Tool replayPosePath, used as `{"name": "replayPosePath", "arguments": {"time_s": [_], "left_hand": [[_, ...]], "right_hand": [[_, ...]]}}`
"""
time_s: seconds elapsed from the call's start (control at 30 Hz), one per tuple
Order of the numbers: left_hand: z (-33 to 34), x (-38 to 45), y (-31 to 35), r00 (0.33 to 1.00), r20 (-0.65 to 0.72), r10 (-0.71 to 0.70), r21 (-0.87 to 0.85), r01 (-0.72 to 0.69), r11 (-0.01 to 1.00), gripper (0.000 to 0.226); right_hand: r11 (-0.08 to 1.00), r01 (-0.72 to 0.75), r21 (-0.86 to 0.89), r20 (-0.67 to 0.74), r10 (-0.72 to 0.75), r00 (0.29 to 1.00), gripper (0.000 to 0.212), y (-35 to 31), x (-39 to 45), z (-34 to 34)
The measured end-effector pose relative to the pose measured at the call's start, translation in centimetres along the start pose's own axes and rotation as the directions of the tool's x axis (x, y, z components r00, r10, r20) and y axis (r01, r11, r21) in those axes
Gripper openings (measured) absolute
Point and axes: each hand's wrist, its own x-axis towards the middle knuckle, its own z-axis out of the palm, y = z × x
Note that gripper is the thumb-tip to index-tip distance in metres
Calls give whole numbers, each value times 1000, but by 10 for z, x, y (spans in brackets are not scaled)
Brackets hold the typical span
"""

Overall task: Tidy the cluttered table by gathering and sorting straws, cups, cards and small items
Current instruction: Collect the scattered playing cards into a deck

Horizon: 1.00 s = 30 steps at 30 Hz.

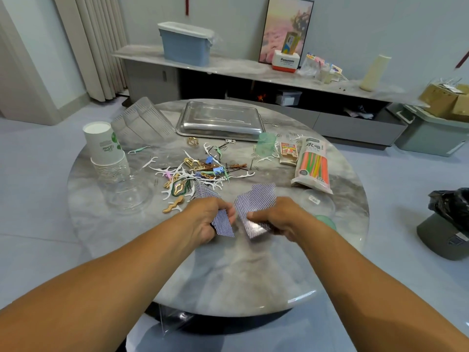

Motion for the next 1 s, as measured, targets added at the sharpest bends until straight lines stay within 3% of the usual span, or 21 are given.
{"name": "replayPosePath", "arguments": {"time_s": [0.13, 0.3, 0.53, 0.63, 0.77, 0.9, 0.93, 1.0], "left_hand": [[0, -9, 5, 993, 114, 32, -76, -24, 997, 11], [5, -15, 2, 981, 124, 147, -41, -143, 989, 29], [7, -10, 1, 947, -96, 305, 101, -295, 950, 51], [11, -13, -3, 949, -82, 305, 46, -302, 952, 50], [11, -16, 1, 974, -26, 226, -170, -227, 959, 37], [8, -15, 4, 974, -91, 208, -130, -219, 967, 33], [6, -14, 4, 969, -135, 207, -107, -222, 969, 34], [-1, -9, 6, 947, -231, 222, -77, -245, 967, 37]], "right_hand": [[916, -134, 379, 256, 36, 966, 16, -9, 0, -20], [844, -209, 494, 396, -5, 918, 34, -8, -2, -18], [871, -76, 486, 297, -82, 951, 28, -5, -2, -11], [851, -104, 515, 290, -58, 955, 16, -4, -4, -10], [776, -185, 603, 308, -12, 951, 10, -6, -7, -14], [716, -217, 663, 302, 9, 953, 12, -6, -6, -17], [719, -220, 659, 292, 25, 956, 14, -6, -5, -18], [844, -169, 510, 192, 80, 978, 20, -3, -1, -22]]}}
